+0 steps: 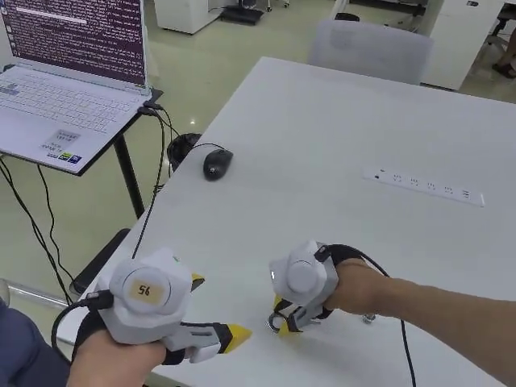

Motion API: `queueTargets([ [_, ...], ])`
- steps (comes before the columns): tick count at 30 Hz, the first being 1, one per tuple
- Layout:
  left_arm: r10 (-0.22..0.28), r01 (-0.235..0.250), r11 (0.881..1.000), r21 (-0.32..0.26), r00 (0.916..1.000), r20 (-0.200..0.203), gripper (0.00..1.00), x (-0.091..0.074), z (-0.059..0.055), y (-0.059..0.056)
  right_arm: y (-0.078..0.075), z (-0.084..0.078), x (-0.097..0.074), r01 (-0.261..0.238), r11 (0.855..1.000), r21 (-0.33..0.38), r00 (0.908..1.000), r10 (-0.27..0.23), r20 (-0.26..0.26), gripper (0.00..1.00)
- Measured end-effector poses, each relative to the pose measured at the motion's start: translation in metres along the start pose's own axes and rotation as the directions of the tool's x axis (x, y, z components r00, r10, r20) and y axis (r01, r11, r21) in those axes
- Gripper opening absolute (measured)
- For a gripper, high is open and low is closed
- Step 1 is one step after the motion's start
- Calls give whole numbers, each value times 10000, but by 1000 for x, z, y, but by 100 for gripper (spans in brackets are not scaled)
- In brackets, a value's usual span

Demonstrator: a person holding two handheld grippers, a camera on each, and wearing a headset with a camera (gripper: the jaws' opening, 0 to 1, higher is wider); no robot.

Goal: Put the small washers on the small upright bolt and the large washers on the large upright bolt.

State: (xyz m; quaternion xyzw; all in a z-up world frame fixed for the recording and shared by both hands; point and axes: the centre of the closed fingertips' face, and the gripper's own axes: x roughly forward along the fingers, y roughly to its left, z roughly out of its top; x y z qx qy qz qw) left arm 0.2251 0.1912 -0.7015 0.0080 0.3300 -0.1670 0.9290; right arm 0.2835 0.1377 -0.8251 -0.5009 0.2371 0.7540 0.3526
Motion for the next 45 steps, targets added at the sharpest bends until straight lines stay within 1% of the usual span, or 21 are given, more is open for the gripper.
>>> queueTargets([
  [3, 19, -19, 10000, 25, 10000, 18, 64, 0, 1, 1, 1, -1, -1, 88, 9997, 212, 10000, -88, -4, 24],
  [10, 15, -15, 10000, 21, 10000, 22, 64, 1, 2, 1, 7, -4, -4, 405, 9937, 1045, 9981, -451, 417, 23],
  [12, -9, 9, 10000, 40, 10000, 5, 64, 1, 2, 0, 7, -4, -5, 481, 9919, 1175, 9972, -544, 513, 23],
  [13, -32, 32, 10000, 38, 10000, 1, 64, 2, 2, -1, 6, -5, -5, 558, 9885, 1404, 9966, -636, 519, 23],
  [14, -44, 44, 10000, 54, 10000, -8, 64, 2, 2, -2, 7, -6, -5, 499, 9847, 1669, 9969, -591, 511, 23],
  [15, -56, 56, 10000, 68, 10000, -13, 64, 3, 2, -2, 8, -7, -4, 341, 9822, 1846, 9979, -437, 483, 24],
  [16, -69, 69, 9999, 73, 10000, -12, 64, 3, 2, -3, 7, -6, -4, 404, 9848, 1687, 9975, -496, 504, 24],
  [18, -102, 102, 9999, 103, 9999, -16, 64, 3, 2, -4, 7, -7, -4, 341, 9879, 1514, 9983, -409, 424, 24],
  [19, -107, 107, 9999, 120, 9999, -24, 64, 3, 2, -4, 7, -8, -4, 315, 9918, 1239, 9990, -351, 266, 24],
  [21, -109, 110, 9999, 125, 9999, -17, 64, 3, 3, -4, 9, -10, -4, 188, 9989, 423, 9998, -190, 31, 25],
  [23, -96, 96, 9999, 126, 9999, -29, 64, 2, 2, -3, 11, -10, -4, 31, 10000, 29, 9999, -31, -95, 27],
  [24, -76, 77, 9999, 115, 10000, -38, 64, 1, 1, -3, 12, -10, -4, -54, 9996, -282, 9998, 49, -184, 27],
  [27, -38, 39, 9999, 93, 10000, -62, 64, 0, -1, -1, 11, -10, -3, -145, 9988, -466, 9997, 135, -224, 28],
  [30, -10, 11, 10000, 79, 10000, -60, 64, -1, -1, -1, 10, -9, -1, -308, 9958, -864, 9990, 278, -352, 29],
  [32, 0, 0, 10000, 65, 10000, -46, 64, -1, -1, 0, 10, -9, -1, -360, 9943, -1006, 9988, 324, -376, 29],
  [33, 6, -6, 10000, 61, 10000, -40, 64, -1, 0, 0, 11, -9, -2, -365, 9942, -1007, 9988, 331, -349, 29],
  [34, 3, -3, 10000, 59, 10000, -35, 64, 0, 0, -1, 11, -10, -2, -344, 9939, -1051, 9989, 308, -359, 24],
  [38, -32, 32, 10000, 94, 10000, -11, 64, 1, 3, -3, 10, -11, 0, -323, 9964, -782, 9990, 298, -329, 23],
  [43, -51, 51, 9999, 113, 10000, 20, 64, 2, 4, -3, 12, -11, -1, -113, 9996, -260, 9997, 106, -241, 23],
  [44, -50, 50, 9999, 108, 10000, 18, 64, 1, 4, -3, 13, -12, -2, -68, 10000, -67, 9998, 67, -160, 23],
  [45, -40, 40, 9999, 109, 10000, 6, 64, 1, 4, -2, 15, -11, -3, -13, 9999, 170, 10000, 12, 40, 23],
])
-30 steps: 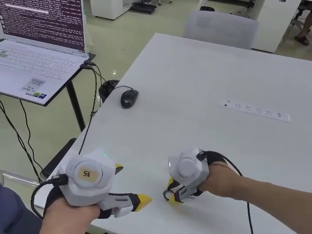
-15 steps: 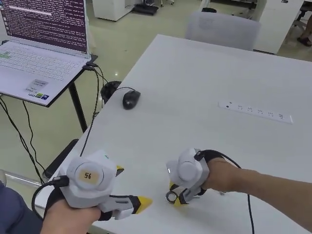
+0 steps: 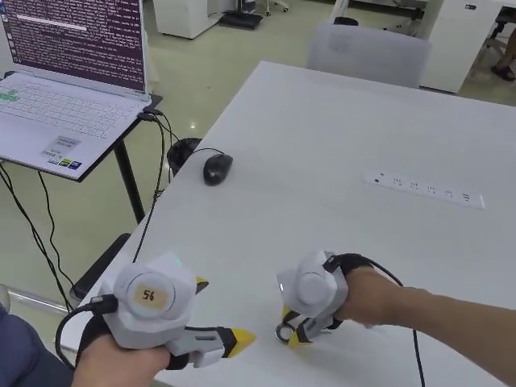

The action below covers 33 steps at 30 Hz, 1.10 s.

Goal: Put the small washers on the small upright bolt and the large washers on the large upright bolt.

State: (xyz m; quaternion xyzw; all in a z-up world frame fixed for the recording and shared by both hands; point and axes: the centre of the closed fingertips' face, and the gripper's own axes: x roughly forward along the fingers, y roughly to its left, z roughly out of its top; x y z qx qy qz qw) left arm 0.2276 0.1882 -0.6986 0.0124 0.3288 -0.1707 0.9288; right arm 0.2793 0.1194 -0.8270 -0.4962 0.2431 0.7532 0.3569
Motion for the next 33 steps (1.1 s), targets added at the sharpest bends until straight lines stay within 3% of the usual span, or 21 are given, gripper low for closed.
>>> queueTargets([
  [5, 28, -28, 10000, -26, 10000, -34, 64, 0, -3, 2, 0, -2, -7, 405, 9954, 867, 9977, -450, 510, 23],
  [11, 21, -21, 10000, -34, 10000, -25, 64, 0, -3, 2, -4, -6, -26, 1085, 9861, 1260, 9901, -1186, 755, 23],
  [15, -23, 23, 10000, -7, 10000, -30, 64, 2, -2, 1, -20, -3, -51, 1770, 9597, 2181, 9700, -2077, 1267, 23],
  [19, -106, 106, 9999, 28, 9999, -13, 64, 5, 1, -3, -41, 3, -80, 2414, 9256, 2916, 9397, -2980, 1679, 23],
  [23, -178, 178, 9998, 102, 9998, -9, 64, 8, 3, -6, -56, 2, -95, 2810, 9123, 2978, 9279, -3375, 1584, 23],
  [26, -200, 200, 9997, 130, 9998, -6, 64, 8, 4, -7, -61, 1, -101, 2935, 9047, 3089, 9271, -3482, 1388, 23],
  [33, -126, 126, 9998, 152, 9999, -1, 64, 5, 5, -5, -70, -10, -90, 2837, 9021, 3252, 9418, -3259, 827, 23],
])
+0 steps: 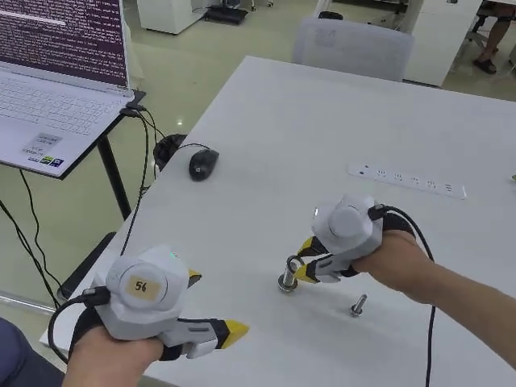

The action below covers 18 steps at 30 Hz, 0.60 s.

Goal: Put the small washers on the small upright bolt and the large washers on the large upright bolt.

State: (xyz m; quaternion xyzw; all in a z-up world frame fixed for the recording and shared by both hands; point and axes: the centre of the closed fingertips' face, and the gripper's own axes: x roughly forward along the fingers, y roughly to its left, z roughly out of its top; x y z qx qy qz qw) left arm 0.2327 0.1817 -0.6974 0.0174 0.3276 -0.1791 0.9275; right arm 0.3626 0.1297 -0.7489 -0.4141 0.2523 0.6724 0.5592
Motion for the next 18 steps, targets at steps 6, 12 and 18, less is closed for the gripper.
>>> queueTargets([
  [6, 65, -66, 10000, -45, 10000, -28, 64, -1, -2, 2, -1, 0, 7, -98, 9999, 60, 9998, 99, -172, 23],
  [12, 64, -65, 10000, -62, 10000, -51, 64, -2, -3, 2, 0, -3, 10, -193, 9998, 106, 9992, 197, -334, 23],
  [18, 22, -22, 10000, -35, 10000, -78, 64, 0, -3, 1, -1, -4, 14, -230, 9995, 198, 9986, 239, -476, 23],
])
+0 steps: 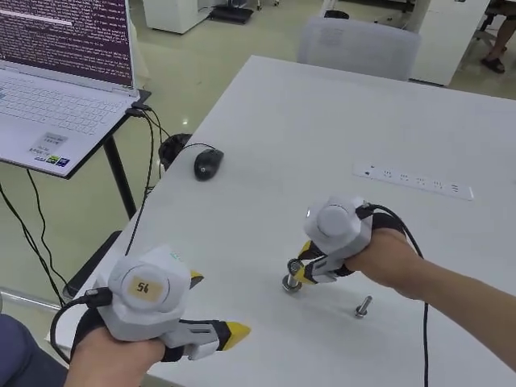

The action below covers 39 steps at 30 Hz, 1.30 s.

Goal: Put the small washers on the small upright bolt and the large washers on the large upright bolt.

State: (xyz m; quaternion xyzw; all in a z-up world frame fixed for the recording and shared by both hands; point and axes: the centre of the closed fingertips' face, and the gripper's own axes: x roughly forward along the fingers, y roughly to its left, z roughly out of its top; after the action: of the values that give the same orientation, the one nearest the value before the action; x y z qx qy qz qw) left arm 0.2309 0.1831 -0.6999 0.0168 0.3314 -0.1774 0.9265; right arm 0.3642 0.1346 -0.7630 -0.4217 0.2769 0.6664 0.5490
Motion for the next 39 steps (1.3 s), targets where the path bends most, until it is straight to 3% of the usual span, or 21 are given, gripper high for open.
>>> queueTargets([
  [17, -58, 58, 10000, -18, 10000, -39, 64, 2, -1, -2, 4, -19, 32, -129, 9987, 502, 9962, 171, -851, 24],
  [22, -75, 75, 10000, 12, 9999, -69, 64, 2, -1, -2, 5, -27, 41, -82, 9924, 1229, 9958, 193, -889, 24],
  [23, -72, 72, 10000, 4, 10000, -66, 64, 2, -1, -1, 4, -23, 41, 41, 9893, 1457, 9978, 57, -667, 24],
  [27, -64, 64, 10000, -34, 9999, -79, 64, 2, -3, -1, 8, -29, 38, 255, 9864, 1625, 9976, -146, -677, 27],
  [31, -89, 88, 9999, -103, 9999, -109, 64, 5, -7, -1, 21, -35, 33, 465, 9622, 2684, 9987, -394, -317, 31],
  [37, -285, 284, 9995, -140, 9995, -131, 64, 12, -9, -7, 52, -49, 29, 394, 9507, 3077, 9991, -424, 31, 32],
  [39, -343, 342, 9994, -72, 9993, -154, 64, 15, -9, -9, 60, -54, 27, 472, 9400, 3379, 9983, -559, 160, 32],
])
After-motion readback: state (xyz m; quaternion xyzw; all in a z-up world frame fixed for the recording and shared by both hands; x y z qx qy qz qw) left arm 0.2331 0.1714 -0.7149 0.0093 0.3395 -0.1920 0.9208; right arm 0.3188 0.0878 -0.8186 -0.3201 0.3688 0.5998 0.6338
